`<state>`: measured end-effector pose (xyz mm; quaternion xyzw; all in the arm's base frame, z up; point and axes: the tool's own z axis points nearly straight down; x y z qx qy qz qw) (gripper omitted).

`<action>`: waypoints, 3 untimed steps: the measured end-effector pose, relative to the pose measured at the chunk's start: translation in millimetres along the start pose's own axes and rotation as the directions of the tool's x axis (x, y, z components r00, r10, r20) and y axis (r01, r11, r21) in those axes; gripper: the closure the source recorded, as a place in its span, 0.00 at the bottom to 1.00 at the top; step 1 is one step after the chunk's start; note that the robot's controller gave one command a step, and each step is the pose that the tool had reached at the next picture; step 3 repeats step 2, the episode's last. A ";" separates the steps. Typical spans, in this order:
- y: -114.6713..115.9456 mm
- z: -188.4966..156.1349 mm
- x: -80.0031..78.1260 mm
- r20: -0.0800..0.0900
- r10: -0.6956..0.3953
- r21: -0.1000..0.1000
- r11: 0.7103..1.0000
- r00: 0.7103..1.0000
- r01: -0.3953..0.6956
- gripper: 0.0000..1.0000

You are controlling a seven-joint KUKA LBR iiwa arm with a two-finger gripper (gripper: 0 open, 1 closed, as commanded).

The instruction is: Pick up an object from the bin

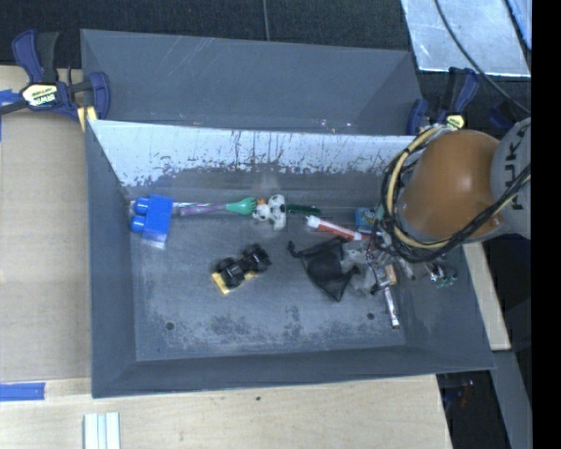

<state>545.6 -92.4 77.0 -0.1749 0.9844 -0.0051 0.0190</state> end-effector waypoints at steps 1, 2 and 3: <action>0.0 0.0 0.0 0.000 0.000 0.000 1.000 1.000 0.000 1.00; -1.1 -58.5 -13.1 -0.004 0.022 -0.002 1.000 1.000 -0.022 1.00; -1.1 -58.5 -13.1 -0.004 0.022 -0.002 1.000 1.000 -0.022 1.00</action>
Offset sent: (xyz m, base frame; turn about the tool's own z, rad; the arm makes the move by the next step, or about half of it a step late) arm 0.0270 0.0095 0.1429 0.0499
